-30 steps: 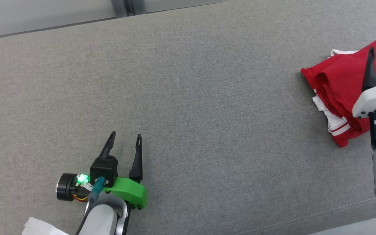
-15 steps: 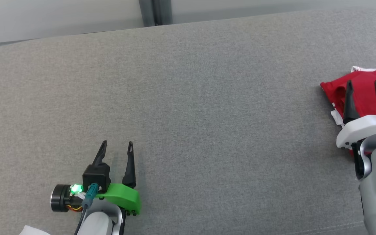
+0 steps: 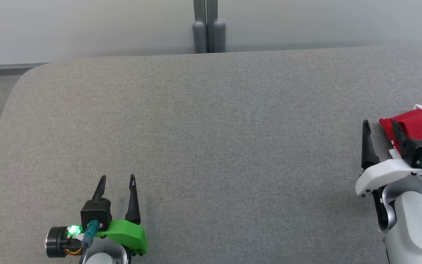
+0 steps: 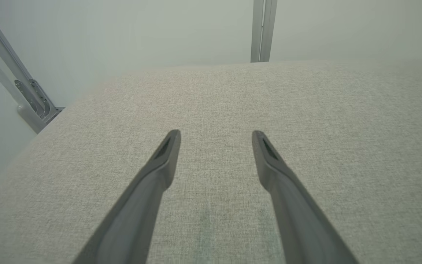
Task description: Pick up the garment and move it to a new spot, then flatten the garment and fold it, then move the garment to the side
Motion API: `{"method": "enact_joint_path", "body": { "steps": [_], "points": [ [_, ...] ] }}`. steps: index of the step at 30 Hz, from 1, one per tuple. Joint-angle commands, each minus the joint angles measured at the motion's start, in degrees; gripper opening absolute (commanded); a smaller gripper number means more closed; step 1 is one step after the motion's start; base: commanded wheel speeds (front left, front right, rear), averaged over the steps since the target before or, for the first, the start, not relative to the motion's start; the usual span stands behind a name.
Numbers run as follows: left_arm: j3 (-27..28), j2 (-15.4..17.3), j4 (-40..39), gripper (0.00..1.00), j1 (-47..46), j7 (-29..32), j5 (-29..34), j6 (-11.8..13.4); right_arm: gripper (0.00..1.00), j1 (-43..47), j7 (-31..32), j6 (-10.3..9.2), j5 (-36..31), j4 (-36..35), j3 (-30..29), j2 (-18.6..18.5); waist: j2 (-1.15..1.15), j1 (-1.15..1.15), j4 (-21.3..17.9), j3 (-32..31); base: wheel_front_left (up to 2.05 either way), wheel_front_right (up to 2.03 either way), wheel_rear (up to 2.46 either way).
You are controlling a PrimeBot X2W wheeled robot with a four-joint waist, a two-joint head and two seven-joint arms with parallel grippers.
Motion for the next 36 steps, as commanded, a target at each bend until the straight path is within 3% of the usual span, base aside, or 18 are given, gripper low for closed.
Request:
{"method": "enact_joint_path", "body": {
  "steps": [1, 17, 36],
  "points": [
    [0.6, 0.2, -0.3, 1.0, 0.9, -0.1, 0.3, 0.2, 1.0, 1.3, -0.1, -0.04, 0.8, -0.7, 0.5, 0.3, 0.0, 0.0, 1.2, -1.7, 0.0, 0.0, 0.0],
    [4.2, 0.2, -1.0, 1.0, 3.3, -0.1, 0.9, -0.6, 1.0, 8.9, -0.1, -0.04, 3.1, -3.6, 5.0, 2.9, 0.0, 0.0, 0.3, -4.4, 0.0, 0.0, 0.0],
    [4.6, 0.3, -3.9, 1.0, 4.9, -0.1, -2.2, -3.2, 1.0, 10.2, -0.1, -0.04, 6.4, -5.2, 7.6, 3.3, 0.0, 0.0, -0.2, -5.1, 0.0, 0.0, 0.0]
  ]
}}
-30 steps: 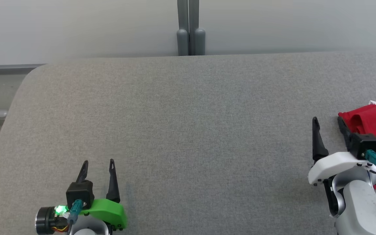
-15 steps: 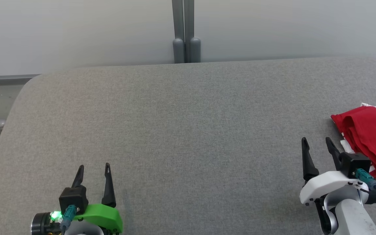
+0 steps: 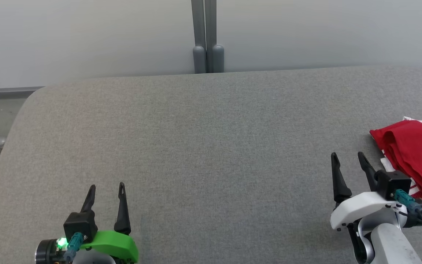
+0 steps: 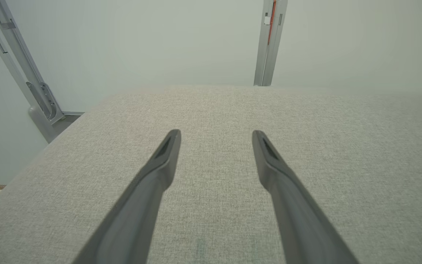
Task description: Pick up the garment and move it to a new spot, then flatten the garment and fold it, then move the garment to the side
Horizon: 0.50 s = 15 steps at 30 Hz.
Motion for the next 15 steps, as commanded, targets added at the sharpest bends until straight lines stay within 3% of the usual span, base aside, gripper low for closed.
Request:
{"method": "enact_joint_path", "body": {
  "steps": [1, 4, 15],
  "points": [
    [0.0, 0.0, -0.1, 0.0, 0.0, 0.0, -0.1, 0.0, 0.0, 0.0, 0.0, 0.0, 0.2, 0.0, 0.0, 0.0, 0.0, 0.0, 0.0, 0.0, 0.0, 0.0, 0.0],
    [0.2, -0.2, 1.4, 0.0, 0.3, 0.6, -0.6, -0.1, 0.0, 0.6, 0.4, 0.0, 0.7, 1.4, -0.2, 0.4, 0.0, 0.0, 0.0, 0.0, 0.0, 0.0, 0.0],
    [2.0, -0.1, 0.1, 0.0, -0.2, 3.9, -13.0, -1.4, 0.0, 1.1, 3.9, 0.0, 13.3, -0.4, -1.0, 0.3, 0.0, 0.0, -0.1, 0.0, 0.0, 0.0, 0.0]
  ]
}}
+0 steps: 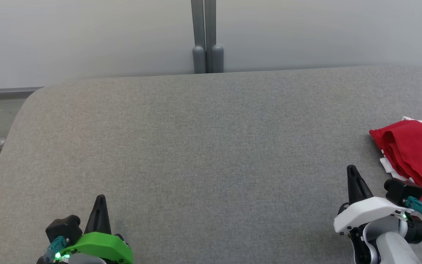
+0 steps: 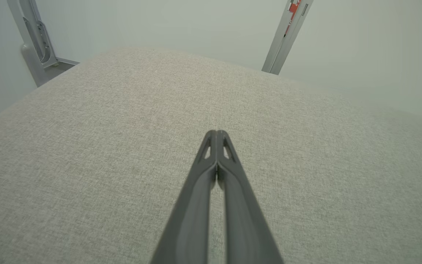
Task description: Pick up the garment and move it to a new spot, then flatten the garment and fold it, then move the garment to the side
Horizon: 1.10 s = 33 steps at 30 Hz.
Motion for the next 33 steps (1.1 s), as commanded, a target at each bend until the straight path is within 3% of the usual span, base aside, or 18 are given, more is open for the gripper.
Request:
{"method": "enact_joint_path", "body": {
  "steps": [1, 33],
  "points": [
    [0.6, 0.2, -1.4, 0.0, -1.1, 0.6, -2.9, -0.5, 0.0, -0.5, 0.5, 0.0, 2.9, -1.6, -0.1, -0.3, 0.0, 0.0, 0.0, 0.0, 0.0, 0.0, 0.0],
    [4.2, 0.3, -4.9, 0.0, -1.8, 7.5, -30.7, -3.5, 0.0, 1.4, 7.3, 0.0, 31.2, -6.5, -0.8, -0.5, 0.0, 0.0, -0.5, 0.0, 0.0, 0.0, 0.0]
  ]
}}
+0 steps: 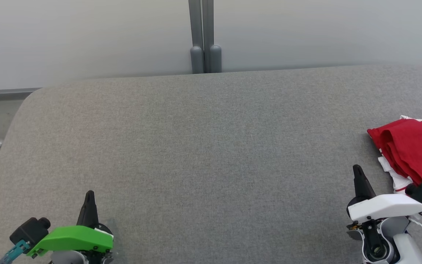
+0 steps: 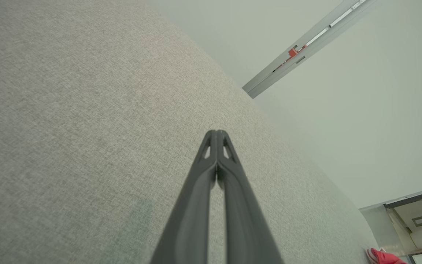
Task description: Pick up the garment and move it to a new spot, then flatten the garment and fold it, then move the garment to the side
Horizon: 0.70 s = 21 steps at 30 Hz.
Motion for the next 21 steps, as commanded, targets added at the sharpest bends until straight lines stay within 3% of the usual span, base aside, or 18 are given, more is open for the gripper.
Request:
{"method": "enact_joint_path", "body": {
  "steps": [1, 21],
  "points": [
    [0.5, 0.3, -0.9, 0.0, -1.6, 0.5, -1.8, -0.6, 0.0, -0.1, 0.4, 0.02, 1.9, -1.2, -0.2, -0.4, 0.0, 0.0, 0.0, 0.0, 0.0, 0.0, 0.0],
    [2.3, 0.4, -2.5, 0.0, -2.0, 3.9, -14.9, -2.0, 0.0, 0.6, 3.8, 0.02, 15.2, -3.3, -0.7, -0.5, 0.0, 0.0, -0.3, 0.0, 0.0, 0.0, 0.0]
  ]
}}
